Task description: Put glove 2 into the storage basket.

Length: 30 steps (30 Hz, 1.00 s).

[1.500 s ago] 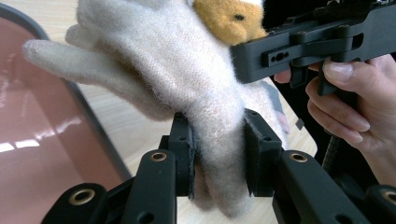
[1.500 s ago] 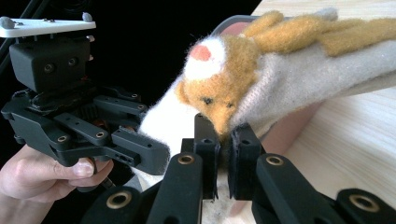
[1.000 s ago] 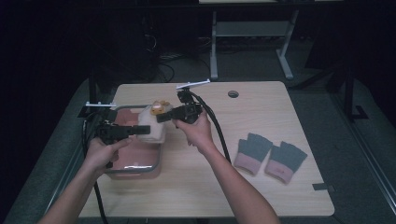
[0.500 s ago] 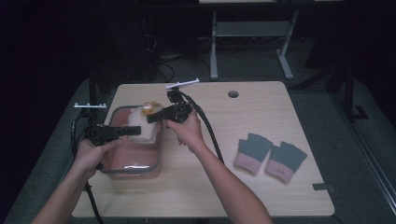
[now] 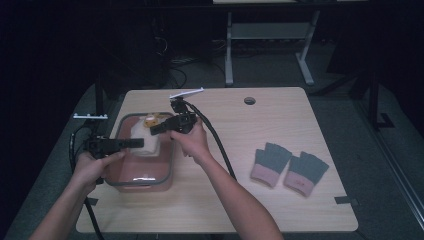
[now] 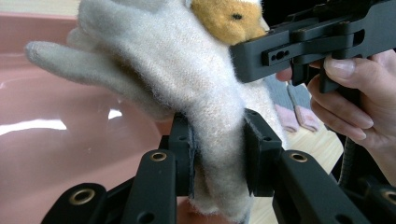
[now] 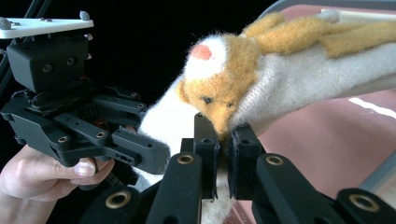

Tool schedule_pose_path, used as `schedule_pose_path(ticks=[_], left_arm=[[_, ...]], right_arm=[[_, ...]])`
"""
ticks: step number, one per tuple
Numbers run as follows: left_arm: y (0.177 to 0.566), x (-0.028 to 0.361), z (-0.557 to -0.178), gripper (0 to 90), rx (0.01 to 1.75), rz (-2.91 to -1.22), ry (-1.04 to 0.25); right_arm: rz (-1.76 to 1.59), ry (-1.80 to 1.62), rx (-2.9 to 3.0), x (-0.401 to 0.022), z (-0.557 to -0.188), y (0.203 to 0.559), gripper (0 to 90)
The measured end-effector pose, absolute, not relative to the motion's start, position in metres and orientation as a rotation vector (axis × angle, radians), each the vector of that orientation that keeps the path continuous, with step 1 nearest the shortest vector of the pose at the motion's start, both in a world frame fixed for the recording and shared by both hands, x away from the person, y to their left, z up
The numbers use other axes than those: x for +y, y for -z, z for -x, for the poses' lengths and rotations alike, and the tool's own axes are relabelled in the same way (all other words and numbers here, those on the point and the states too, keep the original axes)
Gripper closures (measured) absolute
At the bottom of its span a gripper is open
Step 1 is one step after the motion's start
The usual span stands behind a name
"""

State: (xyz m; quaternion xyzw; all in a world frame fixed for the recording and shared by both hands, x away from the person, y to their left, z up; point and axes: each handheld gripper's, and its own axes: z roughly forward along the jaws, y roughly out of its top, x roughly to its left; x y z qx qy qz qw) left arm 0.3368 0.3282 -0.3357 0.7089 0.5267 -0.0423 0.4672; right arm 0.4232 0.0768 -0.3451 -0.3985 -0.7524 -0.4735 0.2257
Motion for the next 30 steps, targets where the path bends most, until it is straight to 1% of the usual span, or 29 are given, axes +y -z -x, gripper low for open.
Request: schedule_pose_path(ticks=[11,23,30], left_arm=[[0.352,0.338,-0.339,68.4,1.343,-1.785,0.108],[0.376,0.337,-0.34,68.4,1.426,-1.842,0.125],[0.386,0.335,-0.339,68.4,1.452,-1.867,0.125]], right_arm=[[1.104,1.252,-2.067,0.093,-0.427,0.368,83.9],[1.127,1.132,-2.113,0.107,-0.429,0.398,83.6],[1.138,1.056,-2.19,0.112,-0.427,0.401,80.4]])
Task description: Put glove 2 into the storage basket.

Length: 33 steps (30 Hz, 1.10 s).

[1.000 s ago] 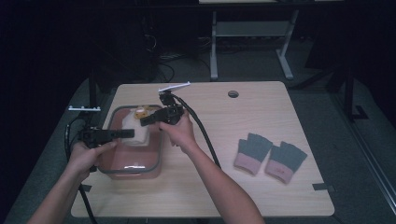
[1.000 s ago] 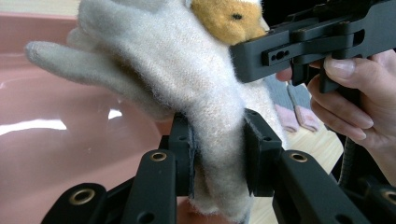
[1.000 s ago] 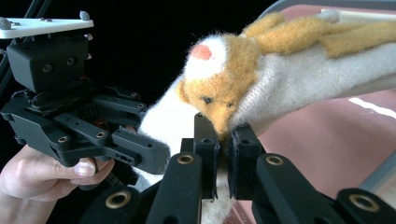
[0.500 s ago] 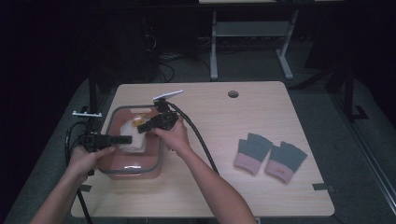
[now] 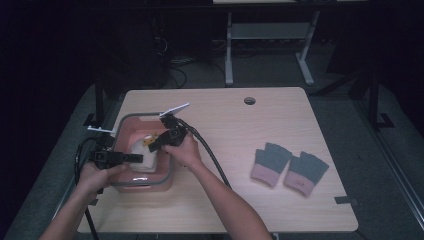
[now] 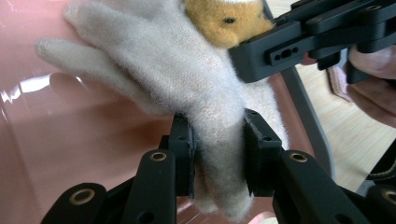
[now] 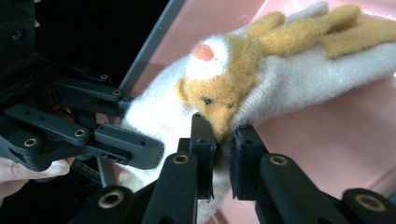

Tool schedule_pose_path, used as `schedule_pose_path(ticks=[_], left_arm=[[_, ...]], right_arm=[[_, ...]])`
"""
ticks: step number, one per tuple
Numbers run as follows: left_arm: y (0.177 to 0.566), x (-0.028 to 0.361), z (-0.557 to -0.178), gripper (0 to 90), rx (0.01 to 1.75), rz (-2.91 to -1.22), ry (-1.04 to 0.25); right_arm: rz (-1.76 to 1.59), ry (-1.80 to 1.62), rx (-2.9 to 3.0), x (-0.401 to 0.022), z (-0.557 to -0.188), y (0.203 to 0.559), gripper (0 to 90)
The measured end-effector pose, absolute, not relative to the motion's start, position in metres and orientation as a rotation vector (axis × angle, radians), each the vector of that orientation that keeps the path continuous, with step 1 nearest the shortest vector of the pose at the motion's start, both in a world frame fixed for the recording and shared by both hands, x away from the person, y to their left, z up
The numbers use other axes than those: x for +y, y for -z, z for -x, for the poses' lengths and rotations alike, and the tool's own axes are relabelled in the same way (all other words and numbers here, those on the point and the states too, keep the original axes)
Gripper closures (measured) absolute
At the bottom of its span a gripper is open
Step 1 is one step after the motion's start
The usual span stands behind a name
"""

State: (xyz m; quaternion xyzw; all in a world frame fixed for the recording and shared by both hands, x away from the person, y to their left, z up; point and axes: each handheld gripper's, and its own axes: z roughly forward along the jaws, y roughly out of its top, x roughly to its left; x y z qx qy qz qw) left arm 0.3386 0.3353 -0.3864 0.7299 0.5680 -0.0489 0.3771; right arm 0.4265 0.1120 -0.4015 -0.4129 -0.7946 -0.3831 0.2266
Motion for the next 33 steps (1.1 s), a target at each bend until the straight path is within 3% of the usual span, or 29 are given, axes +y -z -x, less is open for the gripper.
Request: schedule_pose_path(ticks=[16,27,33], left_arm=[[0.4,0.328,-0.34,68.4,1.52,-1.942,0.104],[0.405,0.323,-0.34,68.1,1.547,-2.002,0.077],[0.4,0.32,-0.34,60.5,1.559,-2.007,0.055]], right_arm=[[1.162,0.958,-2.325,0.11,-0.423,0.396,71.9],[1.172,0.986,-2.337,0.1,-0.422,0.387,72.1],[1.164,1.012,-2.337,0.092,-0.422,0.381,72.4]])
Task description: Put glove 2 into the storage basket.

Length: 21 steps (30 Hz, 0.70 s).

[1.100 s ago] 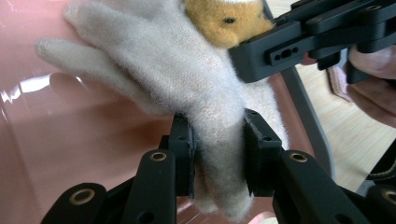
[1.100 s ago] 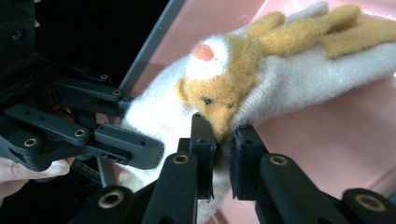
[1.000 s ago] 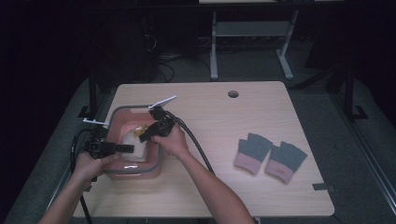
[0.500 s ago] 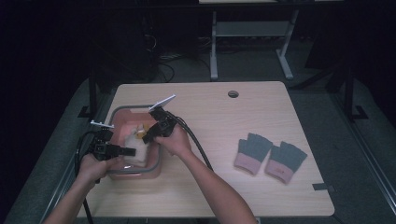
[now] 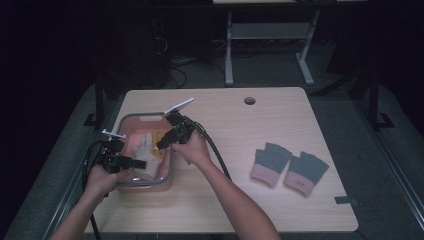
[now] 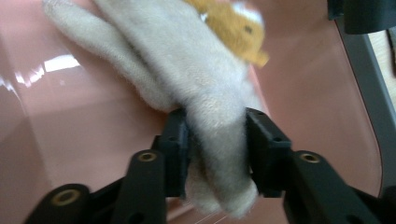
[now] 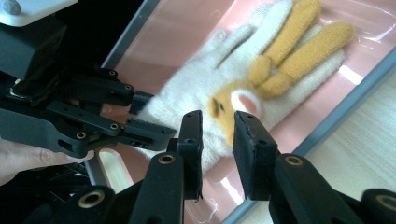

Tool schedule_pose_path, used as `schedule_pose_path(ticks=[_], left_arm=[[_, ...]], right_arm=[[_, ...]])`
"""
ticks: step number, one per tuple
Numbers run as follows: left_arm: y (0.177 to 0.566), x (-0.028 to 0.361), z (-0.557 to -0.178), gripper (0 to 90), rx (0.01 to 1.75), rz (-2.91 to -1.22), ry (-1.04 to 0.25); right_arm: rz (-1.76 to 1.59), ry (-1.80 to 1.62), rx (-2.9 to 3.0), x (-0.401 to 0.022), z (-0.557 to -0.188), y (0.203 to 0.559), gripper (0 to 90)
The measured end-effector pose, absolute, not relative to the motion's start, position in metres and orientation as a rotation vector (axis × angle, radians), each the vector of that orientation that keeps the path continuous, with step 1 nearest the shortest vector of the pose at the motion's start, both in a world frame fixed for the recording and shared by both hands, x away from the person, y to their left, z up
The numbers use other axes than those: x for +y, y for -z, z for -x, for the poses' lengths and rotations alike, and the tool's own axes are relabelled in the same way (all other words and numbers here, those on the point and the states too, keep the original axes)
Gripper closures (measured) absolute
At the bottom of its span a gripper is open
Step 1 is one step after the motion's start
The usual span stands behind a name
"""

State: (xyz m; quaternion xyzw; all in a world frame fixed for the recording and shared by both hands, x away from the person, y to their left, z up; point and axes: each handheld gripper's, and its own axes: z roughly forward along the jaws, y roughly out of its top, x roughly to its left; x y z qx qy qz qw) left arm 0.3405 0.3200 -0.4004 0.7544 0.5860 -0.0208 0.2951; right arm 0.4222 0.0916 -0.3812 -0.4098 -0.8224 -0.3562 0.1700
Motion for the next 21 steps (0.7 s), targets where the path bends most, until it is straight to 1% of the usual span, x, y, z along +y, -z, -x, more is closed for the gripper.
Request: schedule_pose_path(ticks=[5,8,12,16,21], left_arm=[[0.391,0.327,-0.344,55.5,1.584,-2.006,0.001],[0.384,0.33,-0.345,55.6,1.591,-1.998,-0.04],[0.379,0.328,-0.345,66.7,1.58,-2.02,-0.064],[0.385,0.321,-0.349,70.1,1.576,-2.088,-0.054],[0.394,0.312,-0.352,70.7,1.597,-2.145,-0.058]], right_arm=[[1.17,1.046,-2.317,0.084,-0.421,0.377,73.0],[1.161,1.049,-2.321,0.081,-0.419,0.375,73.0],[1.16,1.071,-2.309,0.075,-0.418,0.372,73.4],[1.164,1.074,-2.299,0.071,-0.417,0.371,73.5],[1.163,1.092,-2.289,0.066,-0.416,0.369,73.8]])
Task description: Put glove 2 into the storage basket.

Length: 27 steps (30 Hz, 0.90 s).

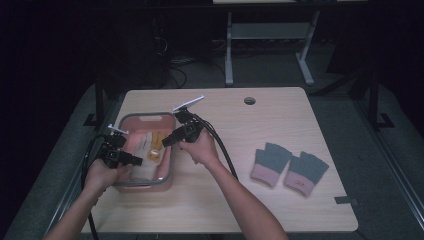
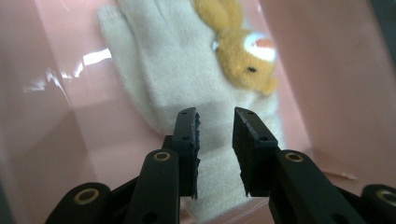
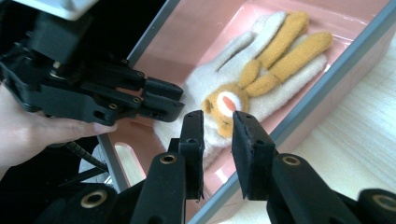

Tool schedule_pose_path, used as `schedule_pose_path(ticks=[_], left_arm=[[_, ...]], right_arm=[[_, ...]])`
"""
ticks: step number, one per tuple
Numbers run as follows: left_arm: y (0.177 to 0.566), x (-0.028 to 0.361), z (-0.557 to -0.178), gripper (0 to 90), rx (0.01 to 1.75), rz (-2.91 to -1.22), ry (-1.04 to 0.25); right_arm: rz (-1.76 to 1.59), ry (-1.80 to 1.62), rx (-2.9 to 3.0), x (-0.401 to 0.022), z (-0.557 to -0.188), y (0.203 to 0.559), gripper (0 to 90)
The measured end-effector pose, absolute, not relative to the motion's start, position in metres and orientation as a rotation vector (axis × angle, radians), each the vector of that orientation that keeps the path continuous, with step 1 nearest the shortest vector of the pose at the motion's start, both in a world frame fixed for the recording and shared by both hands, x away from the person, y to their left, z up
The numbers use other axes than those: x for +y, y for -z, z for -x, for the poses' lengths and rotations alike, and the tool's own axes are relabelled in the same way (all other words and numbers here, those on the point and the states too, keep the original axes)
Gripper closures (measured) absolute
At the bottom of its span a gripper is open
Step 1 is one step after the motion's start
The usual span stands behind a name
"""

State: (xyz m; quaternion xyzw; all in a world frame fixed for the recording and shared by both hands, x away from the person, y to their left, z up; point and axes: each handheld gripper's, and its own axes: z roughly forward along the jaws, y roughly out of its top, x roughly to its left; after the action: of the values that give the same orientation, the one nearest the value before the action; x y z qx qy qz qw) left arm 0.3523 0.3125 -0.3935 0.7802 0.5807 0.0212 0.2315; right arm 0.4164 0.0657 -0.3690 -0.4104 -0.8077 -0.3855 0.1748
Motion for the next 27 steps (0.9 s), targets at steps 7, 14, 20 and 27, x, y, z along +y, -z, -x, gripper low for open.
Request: schedule_pose_path(ticks=[7,14,20,27], left_arm=[[0.392,0.315,-0.352,68.3,1.597,-2.119,-0.068],[0.378,0.318,-0.348,62.7,1.538,-2.069,-0.077],[0.369,0.314,-0.345,56.3,1.497,-1.999,-0.06],[0.363,0.305,-0.341,54.0,1.431,-1.993,-0.054]], right_arm=[[1.165,1.112,-2.282,0.058,-0.416,0.366,73.7],[1.172,1.129,-2.272,0.049,-0.415,0.364,72.1],[1.176,1.147,-2.265,0.041,-0.415,0.364,70.3],[1.192,1.165,-2.253,0.027,-0.415,0.364,68.2]])
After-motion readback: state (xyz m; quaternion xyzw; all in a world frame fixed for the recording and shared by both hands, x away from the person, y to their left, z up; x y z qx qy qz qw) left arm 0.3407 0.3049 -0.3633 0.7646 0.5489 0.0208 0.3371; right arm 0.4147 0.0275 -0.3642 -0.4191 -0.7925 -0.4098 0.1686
